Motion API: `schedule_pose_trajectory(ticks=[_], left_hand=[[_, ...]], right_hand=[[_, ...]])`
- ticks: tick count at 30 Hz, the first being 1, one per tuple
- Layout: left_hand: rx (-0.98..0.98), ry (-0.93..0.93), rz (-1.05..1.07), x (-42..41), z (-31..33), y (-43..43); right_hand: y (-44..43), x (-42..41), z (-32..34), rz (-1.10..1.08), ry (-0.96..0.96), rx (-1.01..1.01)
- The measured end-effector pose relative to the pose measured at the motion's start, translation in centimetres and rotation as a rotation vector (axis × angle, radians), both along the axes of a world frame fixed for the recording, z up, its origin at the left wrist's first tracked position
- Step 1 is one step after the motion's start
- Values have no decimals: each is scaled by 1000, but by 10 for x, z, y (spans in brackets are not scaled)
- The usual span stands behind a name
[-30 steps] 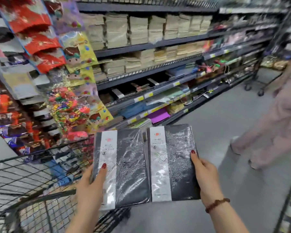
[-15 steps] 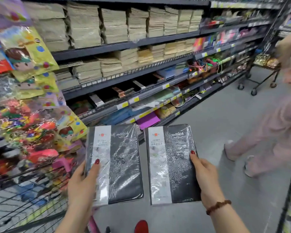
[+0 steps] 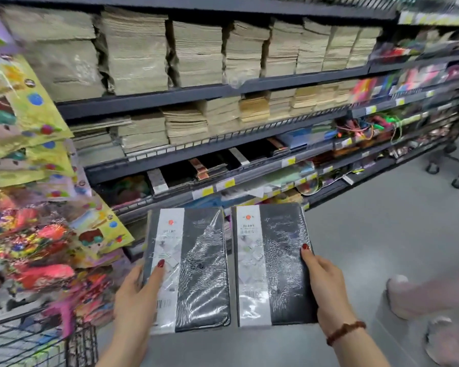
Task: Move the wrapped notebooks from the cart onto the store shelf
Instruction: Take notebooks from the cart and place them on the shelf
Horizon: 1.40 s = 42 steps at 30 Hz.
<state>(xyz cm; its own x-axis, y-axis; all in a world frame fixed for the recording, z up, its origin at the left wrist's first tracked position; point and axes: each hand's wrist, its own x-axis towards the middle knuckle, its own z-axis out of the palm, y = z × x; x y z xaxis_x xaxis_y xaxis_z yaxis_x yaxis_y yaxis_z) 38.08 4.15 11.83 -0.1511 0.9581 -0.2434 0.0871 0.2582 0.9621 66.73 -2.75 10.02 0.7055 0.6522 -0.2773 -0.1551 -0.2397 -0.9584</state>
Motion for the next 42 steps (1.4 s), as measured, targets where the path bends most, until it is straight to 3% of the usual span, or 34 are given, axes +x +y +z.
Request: schedule_pose_trajectory(ticks=[14,25,33,42], left_hand=[[-50,-68,467,101,-10,26],[-101,-78,669,72,-10,40],[-150,-79,686,29,-30,87],[-152,-78,748,5,-88,156]], right_hand=[[150,91,6,468,-8,-24],[204,46,-2,668,92,-146],[249,-4,-2,655,119,-193],[330,-36,-60,583,116,-206]])
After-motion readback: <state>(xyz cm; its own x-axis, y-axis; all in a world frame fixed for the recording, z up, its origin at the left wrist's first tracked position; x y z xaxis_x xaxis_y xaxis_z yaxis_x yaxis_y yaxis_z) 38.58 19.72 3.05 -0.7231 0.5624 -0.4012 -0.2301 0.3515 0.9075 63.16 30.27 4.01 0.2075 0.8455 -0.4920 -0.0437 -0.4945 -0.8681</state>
